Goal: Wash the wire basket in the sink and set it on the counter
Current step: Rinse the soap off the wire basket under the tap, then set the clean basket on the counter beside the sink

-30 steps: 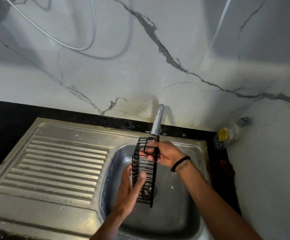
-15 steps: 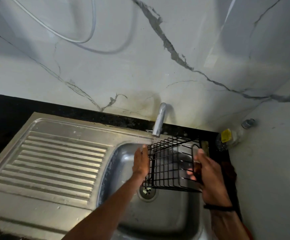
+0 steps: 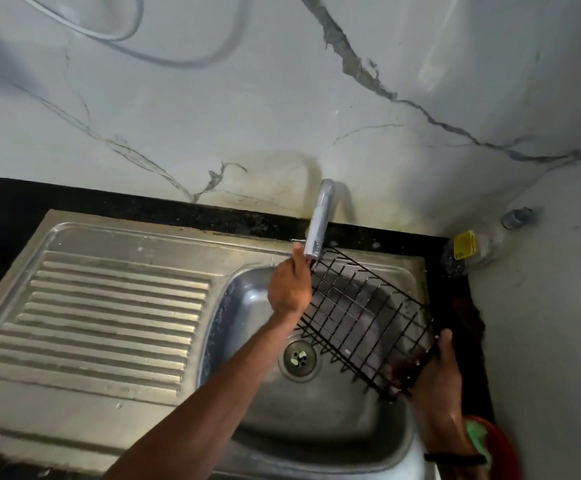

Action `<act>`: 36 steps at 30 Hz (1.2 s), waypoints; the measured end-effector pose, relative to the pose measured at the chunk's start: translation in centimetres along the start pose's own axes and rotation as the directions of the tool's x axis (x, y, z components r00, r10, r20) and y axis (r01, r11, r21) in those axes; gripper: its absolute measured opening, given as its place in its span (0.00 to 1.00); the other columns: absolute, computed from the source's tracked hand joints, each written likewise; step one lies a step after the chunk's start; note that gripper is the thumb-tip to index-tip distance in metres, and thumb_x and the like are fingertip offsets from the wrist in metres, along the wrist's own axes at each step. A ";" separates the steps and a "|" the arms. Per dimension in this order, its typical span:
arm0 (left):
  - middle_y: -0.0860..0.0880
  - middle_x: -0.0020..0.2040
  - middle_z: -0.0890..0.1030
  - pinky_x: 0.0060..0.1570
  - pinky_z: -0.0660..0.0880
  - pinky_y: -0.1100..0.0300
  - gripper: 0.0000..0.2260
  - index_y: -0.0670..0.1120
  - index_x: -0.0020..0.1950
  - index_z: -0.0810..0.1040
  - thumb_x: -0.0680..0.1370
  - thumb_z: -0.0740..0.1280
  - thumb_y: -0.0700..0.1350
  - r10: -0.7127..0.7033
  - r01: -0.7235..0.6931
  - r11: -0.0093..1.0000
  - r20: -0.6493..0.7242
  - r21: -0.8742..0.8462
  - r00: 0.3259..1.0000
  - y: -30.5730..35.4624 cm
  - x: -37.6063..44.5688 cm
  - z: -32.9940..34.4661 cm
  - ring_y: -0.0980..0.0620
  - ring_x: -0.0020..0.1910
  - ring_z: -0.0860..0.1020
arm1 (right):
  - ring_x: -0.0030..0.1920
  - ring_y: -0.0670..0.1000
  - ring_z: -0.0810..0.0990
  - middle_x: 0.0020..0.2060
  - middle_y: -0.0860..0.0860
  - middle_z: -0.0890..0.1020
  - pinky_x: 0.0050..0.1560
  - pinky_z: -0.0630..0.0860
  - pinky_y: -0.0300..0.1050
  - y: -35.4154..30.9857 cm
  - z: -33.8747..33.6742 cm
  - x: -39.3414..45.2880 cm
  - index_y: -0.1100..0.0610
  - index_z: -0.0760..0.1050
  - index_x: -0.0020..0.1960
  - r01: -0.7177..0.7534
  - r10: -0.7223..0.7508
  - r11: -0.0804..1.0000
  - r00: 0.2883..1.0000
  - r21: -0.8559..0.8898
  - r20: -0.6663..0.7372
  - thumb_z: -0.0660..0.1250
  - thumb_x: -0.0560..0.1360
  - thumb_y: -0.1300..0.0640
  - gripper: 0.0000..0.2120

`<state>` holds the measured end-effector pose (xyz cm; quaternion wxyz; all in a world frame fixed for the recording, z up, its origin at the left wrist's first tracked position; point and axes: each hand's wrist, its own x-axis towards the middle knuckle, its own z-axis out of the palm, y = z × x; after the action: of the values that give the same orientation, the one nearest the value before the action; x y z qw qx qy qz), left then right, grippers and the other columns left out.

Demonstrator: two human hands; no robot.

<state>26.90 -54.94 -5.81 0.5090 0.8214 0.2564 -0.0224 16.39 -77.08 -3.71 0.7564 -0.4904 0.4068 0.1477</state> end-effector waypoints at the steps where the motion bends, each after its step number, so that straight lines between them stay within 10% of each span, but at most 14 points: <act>1: 0.51 0.34 0.75 0.30 0.68 0.63 0.22 0.47 0.39 0.73 0.88 0.51 0.52 0.040 -0.039 0.998 -0.019 0.039 0.999 0.3 -0.1 -0.6 0.54 0.31 0.73 | 0.40 0.57 0.80 0.40 0.57 0.78 0.45 0.78 0.53 0.7 0.0 0.4 0.53 0.76 0.49 -0.097 0.095 0.994 0.994 0.045 0.055 0.64 0.65 0.22 0.34; 5: 0.56 0.28 0.70 0.25 0.63 0.69 0.24 0.46 0.41 0.77 0.87 0.54 0.59 0.423 -0.385 0.893 -0.139 0.233 0.896 -0.3 -0.5 -1.2 0.58 0.24 0.67 | 0.66 0.63 0.74 0.62 0.58 0.80 0.58 0.62 0.84 3.5 -0.4 1.6 0.49 0.82 0.58 -0.398 0.331 0.887 0.902 0.236 0.276 0.60 0.72 0.25 0.31; 10: 0.58 0.28 0.67 0.19 0.60 0.69 0.17 0.45 0.46 0.80 0.87 0.58 0.50 0.640 -0.609 0.760 -0.098 0.230 0.762 -1.4 -1.7 -1.7 0.59 0.20 0.65 | 0.62 0.67 0.78 0.61 0.60 0.81 0.64 0.62 0.82 5.3 2.1 1.4 0.50 0.81 0.62 -0.412 0.341 0.824 0.909 0.389 0.240 0.66 0.73 0.32 0.27; 15: 0.54 0.25 0.71 0.19 0.66 0.62 0.24 0.47 0.43 0.81 0.86 0.53 0.59 0.377 -0.379 0.925 -0.139 0.012 0.916 -2.2 -1.2 -4.0 0.56 0.20 0.68 | 0.49 0.59 0.79 0.41 0.55 0.80 0.63 0.71 0.67 4.0 1.7 2.6 0.53 0.78 0.40 -0.214 0.143 0.916 0.965 0.339 0.221 0.76 0.64 0.35 0.22; 18: 0.45 0.36 0.86 0.39 0.83 0.50 0.28 0.46 0.44 0.85 0.84 0.55 0.64 0.106 -0.117 0.978 -0.067 -0.175 0.992 -2.5 0.1 -5.6 0.45 0.34 0.85 | 0.39 0.53 0.78 0.35 0.49 0.74 0.45 0.78 0.53 1.8 0.2 3.3 0.51 0.75 0.37 -0.061 -0.003 0.965 0.970 0.256 0.241 0.82 0.55 0.42 0.22; 22: 0.40 0.44 0.86 0.54 0.82 0.39 0.21 0.43 0.48 0.84 0.85 0.60 0.57 0.074 -0.067 0.996 0.130 -0.057 0.989 -1.6 2.8 -6.1 0.39 0.43 0.85 | 0.30 0.47 0.82 0.32 0.50 0.81 0.27 0.79 0.43 -0.4 -1.6 1.6 0.55 0.79 0.39 0.100 -0.114 0.993 0.933 0.059 0.342 0.78 0.62 0.45 0.16; 28: 0.41 0.53 0.83 0.38 0.74 0.59 0.12 0.38 0.65 0.80 0.82 0.66 0.36 0.155 -0.235 0.945 0.321 0.228 0.934 3.3 4.0 -4.0 0.42 0.50 0.82 | 0.39 0.55 0.84 0.42 0.63 0.84 0.40 0.81 0.50 0.0 -2.1 1.0 0.58 0.83 0.48 0.413 -0.363 0.875 0.904 -0.250 0.225 0.80 0.60 0.43 0.24; 31: 0.38 0.53 0.84 0.44 0.82 0.51 0.09 0.37 0.60 0.80 0.81 0.66 0.35 0.075 -0.105 0.988 0.242 0.114 0.967 2.8 4.7 -3.1 0.37 0.51 0.84 | 0.46 0.60 0.83 0.45 0.62 0.85 0.50 0.80 0.58 0.6 -1.9 0.5 0.53 0.83 0.48 0.475 -0.427 0.813 0.879 -0.335 0.211 0.81 0.50 0.29 0.37; 36: 0.44 0.40 0.85 0.44 0.82 0.54 0.14 0.37 0.48 0.85 0.84 0.66 0.44 -0.130 0.120 0.988 0.107 0.097 0.986 1.6 7.3 -2.9 0.45 0.40 0.85 | 0.45 0.57 0.80 0.42 0.58 0.83 0.48 0.77 0.52 0.3 -1.1 -0.6 0.60 0.80 0.50 0.536 -0.483 0.768 0.844 -0.352 0.231 0.80 0.51 0.32 0.40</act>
<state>33.26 -50.14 -5.27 0.4828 0.8231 0.2771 -0.1123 15.27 -77.73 -3.65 0.6744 -0.7169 0.1700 0.0480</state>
